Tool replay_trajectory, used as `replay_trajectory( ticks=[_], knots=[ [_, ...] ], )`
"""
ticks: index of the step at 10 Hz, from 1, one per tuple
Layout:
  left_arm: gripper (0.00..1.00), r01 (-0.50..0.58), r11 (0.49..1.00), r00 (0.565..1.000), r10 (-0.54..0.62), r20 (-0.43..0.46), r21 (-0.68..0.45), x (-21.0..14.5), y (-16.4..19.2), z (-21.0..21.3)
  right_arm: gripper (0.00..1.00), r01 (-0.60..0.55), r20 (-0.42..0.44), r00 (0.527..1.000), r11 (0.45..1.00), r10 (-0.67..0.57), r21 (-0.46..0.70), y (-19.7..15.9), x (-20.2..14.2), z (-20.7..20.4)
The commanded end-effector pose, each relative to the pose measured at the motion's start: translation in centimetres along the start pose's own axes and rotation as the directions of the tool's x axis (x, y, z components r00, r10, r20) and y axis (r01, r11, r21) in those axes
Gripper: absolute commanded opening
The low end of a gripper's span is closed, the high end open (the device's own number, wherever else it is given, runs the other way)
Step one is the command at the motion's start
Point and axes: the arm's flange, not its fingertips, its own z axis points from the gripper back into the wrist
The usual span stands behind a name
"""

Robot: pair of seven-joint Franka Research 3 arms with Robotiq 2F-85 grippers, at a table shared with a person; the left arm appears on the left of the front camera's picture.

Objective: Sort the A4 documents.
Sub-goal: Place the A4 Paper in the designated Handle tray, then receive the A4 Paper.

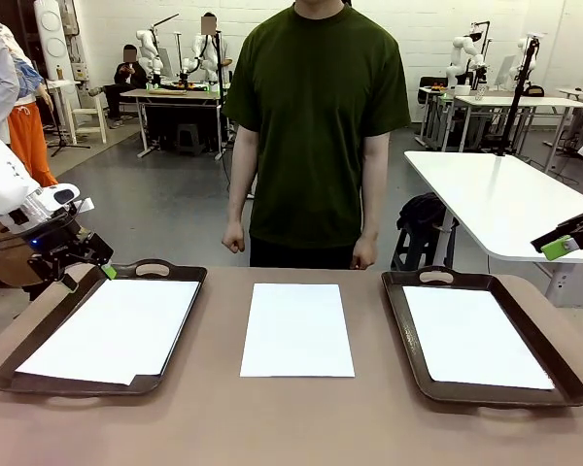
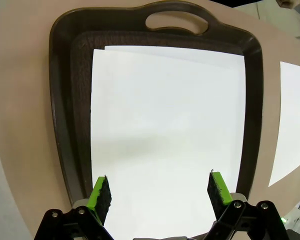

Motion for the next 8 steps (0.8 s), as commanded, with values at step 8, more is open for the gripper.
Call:
replay_trajectory(
  ticks=[8],
  knots=[
    [1.00,0.006,1.000,1.000,-0.006,-0.005,0.019,-0.17,0.34,-0.14,1.00,-0.007,0.000,1.000,1.000,0.007,0.005,0.07,0.00,-0.04]
  ],
)
